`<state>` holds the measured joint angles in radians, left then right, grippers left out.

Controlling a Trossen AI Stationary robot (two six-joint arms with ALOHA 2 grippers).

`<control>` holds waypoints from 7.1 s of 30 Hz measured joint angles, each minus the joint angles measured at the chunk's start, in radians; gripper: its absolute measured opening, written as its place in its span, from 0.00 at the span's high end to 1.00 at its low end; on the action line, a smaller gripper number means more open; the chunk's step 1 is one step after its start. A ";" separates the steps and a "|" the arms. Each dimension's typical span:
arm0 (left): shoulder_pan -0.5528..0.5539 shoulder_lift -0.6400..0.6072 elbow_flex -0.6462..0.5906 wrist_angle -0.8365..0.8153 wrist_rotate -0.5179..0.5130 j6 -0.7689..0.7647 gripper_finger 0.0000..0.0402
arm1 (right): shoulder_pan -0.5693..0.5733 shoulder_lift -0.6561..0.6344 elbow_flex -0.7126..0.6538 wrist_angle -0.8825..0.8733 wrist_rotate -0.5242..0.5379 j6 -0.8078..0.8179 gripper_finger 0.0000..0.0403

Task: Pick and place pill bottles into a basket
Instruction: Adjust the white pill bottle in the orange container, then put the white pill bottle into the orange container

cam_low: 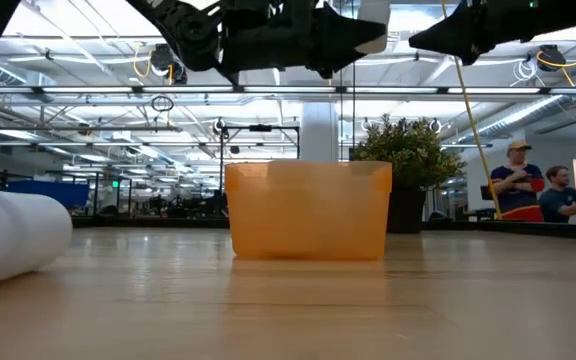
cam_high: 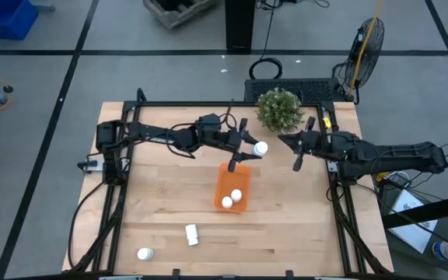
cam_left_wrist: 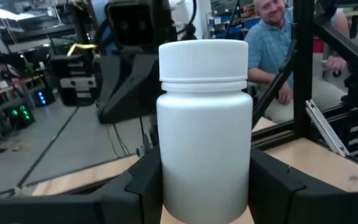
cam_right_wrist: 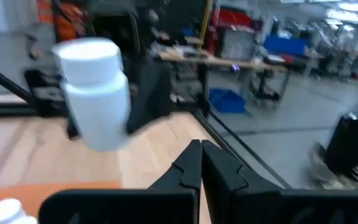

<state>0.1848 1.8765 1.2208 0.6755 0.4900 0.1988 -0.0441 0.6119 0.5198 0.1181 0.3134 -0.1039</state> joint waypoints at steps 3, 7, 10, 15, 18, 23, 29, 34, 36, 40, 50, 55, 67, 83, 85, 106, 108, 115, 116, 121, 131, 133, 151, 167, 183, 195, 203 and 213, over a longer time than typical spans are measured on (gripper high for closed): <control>0.007 0.002 -0.014 0.031 0.001 -0.027 0.56 | 0.000 0.000 -0.064 0.127 -0.004 -0.012 1.00; 0.008 0.002 -0.013 0.041 0.008 -0.028 0.56 | 0.000 0.000 -0.152 0.326 -0.006 -0.013 1.00; 0.008 0.002 -0.013 0.065 0.010 -0.027 0.56 | 0.000 0.000 -0.221 0.486 -0.030 -0.023 1.00; 0.010 0.002 -0.013 0.060 0.011 -0.037 0.56 | 0.000 0.005 -0.283 0.628 -0.029 -0.039 1.00; 0.011 0.002 -0.013 0.066 0.011 -0.037 0.56 | 0.001 0.019 -0.284 0.616 -0.029 -0.039 1.00; 0.010 0.002 -0.013 0.058 0.010 -0.038 0.56 | 0.001 0.074 -0.284 0.627 -0.032 -0.012 1.00; 0.010 0.002 -0.013 0.052 -0.002 -0.044 0.56 | 0.002 0.149 -0.277 0.732 -0.144 -0.010 0.99; 0.011 0.002 -0.013 0.013 0.001 -0.029 0.56 | 0.026 0.183 -0.239 0.724 -0.161 -0.015 0.85; 0.014 0.002 -0.013 0.006 0.013 -0.027 0.56 | 0.034 0.191 -0.223 0.720 -0.159 -0.013 0.76; 0.023 0.002 -0.013 0.007 0.034 -0.037 0.56 | 0.052 0.211 -0.181 0.700 -0.158 -0.013 0.58; 0.026 0.002 -0.013 0.000 0.043 -0.038 0.56 | 0.072 0.350 -0.091 0.692 -0.155 -0.014 0.40; 0.026 0.002 -0.013 -0.011 0.044 -0.040 0.56 | 0.071 0.410 -0.050 0.693 -0.154 -0.033 0.42; 0.027 0.002 -0.013 -0.026 0.054 -0.032 0.56 | 0.030 0.461 -0.023 0.671 -0.193 -0.040 0.62; 0.058 -0.061 -0.015 -0.102 0.026 -0.159 0.13 | 0.063 0.446 -0.020 0.598 -0.220 -0.101 0.61; 0.068 -0.100 -0.015 -0.171 0.011 -0.157 0.05 | 0.075 0.444 -0.020 0.590 -0.215 -0.085 0.61; 0.180 -0.356 -0.012 -0.471 -0.031 -0.068 0.30 | 0.104 0.929 0.019 0.922 -0.302 0.109 0.61; 0.179 -0.355 -0.013 -0.473 -0.031 -0.065 0.30 | 0.094 0.986 0.054 0.923 -0.336 0.119 0.61; 0.175 -0.355 -0.013 -0.471 -0.029 -0.046 0.31 | 0.070 1.134 0.177 0.925 -0.423 0.126 0.61; 0.175 -0.355 -0.013 -0.472 -0.029 -0.046 0.31 | 0.070 1.149 0.182 0.925 -0.423 0.131 0.61; 0.174 -0.355 -0.013 -0.480 -0.028 -0.036 0.31 | 0.041 1.216 0.187 0.944 -0.424 0.161 0.61; 0.174 -0.355 -0.013 -0.484 -0.028 -0.036 0.31 | -0.025 1.300 0.187 0.977 -0.474 0.221 0.61; 0.174 -0.355 -0.013 -0.484 -0.029 -0.036 0.31 | -0.028 1.312 0.187 0.979 -0.473 0.223 0.61; 0.148 -0.355 -0.013 -0.485 -0.028 -0.034 0.31 | -0.011 1.348 0.191 1.006 -0.498 0.141 0.61; 0.139 -0.355 -0.013 -0.484 -0.065 -0.023 0.31 | 0.045 1.349 0.190 1.003 -0.499 0.120 0.61; 0.139 -0.355 -0.013 -0.484 -0.066 -0.023 0.31 | 0.053 1.349 0.189 1.011 -0.390 0.198 0.15; 0.137 -0.355 -0.013 -0.488 -0.062 -0.026 0.31 | 0.108 1.180 0.188 0.972 -0.387 0.083 0.22; 0.149 -0.355 -0.014 -0.727 -0.106 -0.152 0.31 | 0.226 0.762 0.188 0.575 -0.152 -0.171 0.22; -0.036 -0.503 -0.014 -1.339 -0.211 -0.243 0.31 | 0.315 0.374 0.189 0.178 0.164 -0.250 0.22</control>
<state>0.1486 1.3731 1.2072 -0.6631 0.2793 -0.0447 0.2709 0.9863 0.7090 0.2959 0.4769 -0.3534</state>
